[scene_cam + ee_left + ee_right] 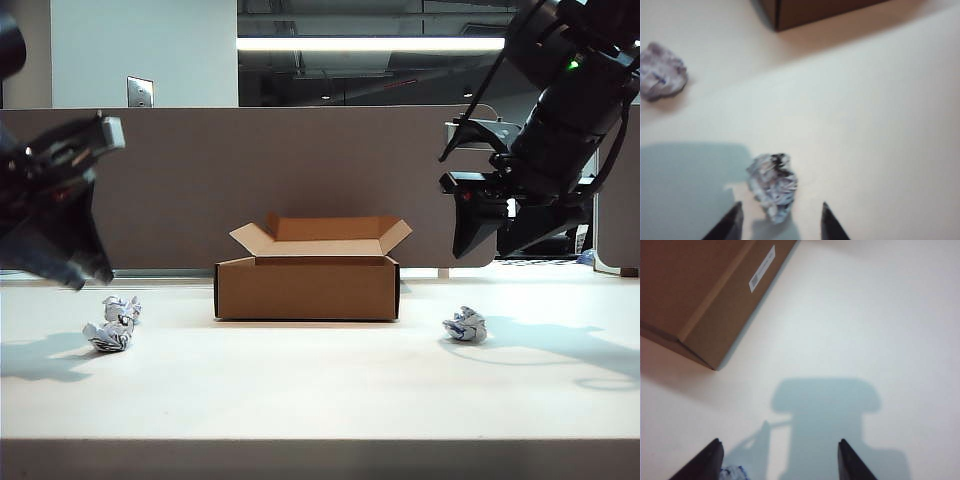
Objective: Pick up all the paper balls on the table and put them in the paper box.
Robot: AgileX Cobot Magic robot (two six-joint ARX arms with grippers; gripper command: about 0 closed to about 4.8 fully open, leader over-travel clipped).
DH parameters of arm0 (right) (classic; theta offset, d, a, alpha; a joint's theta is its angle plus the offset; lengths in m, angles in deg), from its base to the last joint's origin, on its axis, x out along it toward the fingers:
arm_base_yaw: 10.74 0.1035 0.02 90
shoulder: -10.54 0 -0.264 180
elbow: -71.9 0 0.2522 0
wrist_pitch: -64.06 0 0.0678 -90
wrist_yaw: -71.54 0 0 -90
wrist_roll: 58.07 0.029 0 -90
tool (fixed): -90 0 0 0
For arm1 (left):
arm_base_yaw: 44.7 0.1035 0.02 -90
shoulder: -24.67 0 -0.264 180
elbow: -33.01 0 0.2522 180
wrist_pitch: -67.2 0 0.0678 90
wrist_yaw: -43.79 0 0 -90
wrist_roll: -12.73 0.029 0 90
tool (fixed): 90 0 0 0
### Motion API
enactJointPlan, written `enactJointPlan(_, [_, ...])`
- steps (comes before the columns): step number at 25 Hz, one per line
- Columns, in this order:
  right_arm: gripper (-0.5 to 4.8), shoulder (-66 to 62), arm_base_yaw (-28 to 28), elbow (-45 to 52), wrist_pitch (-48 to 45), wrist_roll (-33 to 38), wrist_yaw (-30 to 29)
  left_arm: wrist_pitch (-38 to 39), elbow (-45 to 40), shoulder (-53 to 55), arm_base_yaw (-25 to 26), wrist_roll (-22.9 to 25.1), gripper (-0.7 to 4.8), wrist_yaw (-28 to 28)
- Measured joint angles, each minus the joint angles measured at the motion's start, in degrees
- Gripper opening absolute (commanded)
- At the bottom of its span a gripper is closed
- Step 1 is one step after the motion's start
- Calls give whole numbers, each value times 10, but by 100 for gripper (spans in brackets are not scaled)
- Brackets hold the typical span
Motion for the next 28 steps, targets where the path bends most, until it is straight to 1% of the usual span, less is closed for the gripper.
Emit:
enactJointPlan(2, [320, -1, 1, 0, 0, 13, 2, 0, 0, 11, -2, 0, 191, 3])
enactJointPlan(3, [320, -3, 1, 0, 0, 17, 3, 0, 0, 15, -5, 0, 204, 3])
enactJointPlan(4, [320, -5, 1, -1, 1, 23, 5, -1, 0, 19, -10, 0, 232, 3])
enactJointPlan(5, [320, -8, 2, -1, 5, 28, 5, -1, 0, 24, -14, 0, 247, 3])
enactJointPlan(8, [320, -16, 3, -1, 18, 38, 4, 0, 0, 30, -21, 0, 248, 8])
enactJointPlan(11, [320, -27, 3, -1, 26, 42, 2, -11, 0, 31, -36, 0, 248, 33])
enactJointPlan(14, [320, -33, 6, -1, 25, 44, 0, -30, 0, 31, -34, 0, 248, 40])
enactJointPlan(17, [320, -39, 10, -1, 25, 45, -1, -48, 1, 35, -35, 1, 252, 68])
enactJointPlan(20, [320, -46, 17, -1, 25, 47, 0, -35, 24, 76, -36, 9, 282, 81])
enactJointPlan(28, [320, -47, 17, -1, 17, 50, 0, 24, 88, 154, -48, 9, 281, 84])
